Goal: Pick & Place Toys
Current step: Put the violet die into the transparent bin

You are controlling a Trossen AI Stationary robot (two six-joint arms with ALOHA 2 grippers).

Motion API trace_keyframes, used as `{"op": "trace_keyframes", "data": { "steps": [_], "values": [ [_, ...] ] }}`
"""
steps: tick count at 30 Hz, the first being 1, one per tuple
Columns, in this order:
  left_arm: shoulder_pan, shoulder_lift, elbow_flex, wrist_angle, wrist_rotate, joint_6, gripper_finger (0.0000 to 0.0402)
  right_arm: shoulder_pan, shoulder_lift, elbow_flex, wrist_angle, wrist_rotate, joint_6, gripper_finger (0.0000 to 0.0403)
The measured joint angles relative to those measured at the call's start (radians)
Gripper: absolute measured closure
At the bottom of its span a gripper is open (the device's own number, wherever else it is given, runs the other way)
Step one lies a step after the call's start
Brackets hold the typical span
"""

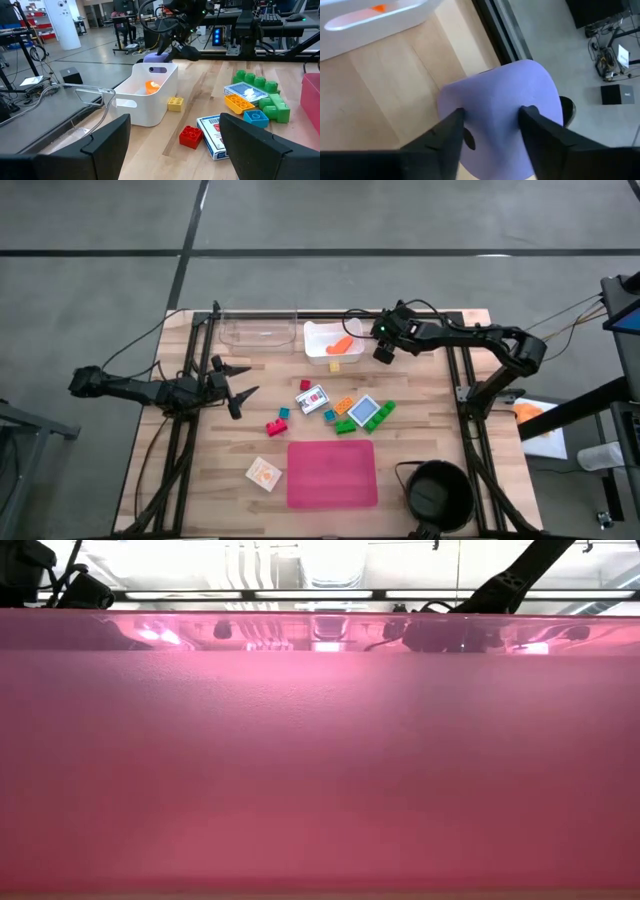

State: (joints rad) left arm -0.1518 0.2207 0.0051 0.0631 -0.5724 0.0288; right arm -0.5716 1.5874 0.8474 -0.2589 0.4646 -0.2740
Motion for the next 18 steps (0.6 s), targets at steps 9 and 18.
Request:
{"op": "trace_keyframes", "data": {
  "steps": [9,18],
  "values": [
    [0.000,0.000,0.000,0.000,0.000,0.000,0.0098,0.001,-0.002,0.001,-0.032,-0.026,0.006,0.0374],
    [0.000,0.000,0.000,0.000,0.000,-0.001,0.0098,0.057,-0.022,0.000,-0.119,-0.110,0.045,0.0382]
  ]
}}
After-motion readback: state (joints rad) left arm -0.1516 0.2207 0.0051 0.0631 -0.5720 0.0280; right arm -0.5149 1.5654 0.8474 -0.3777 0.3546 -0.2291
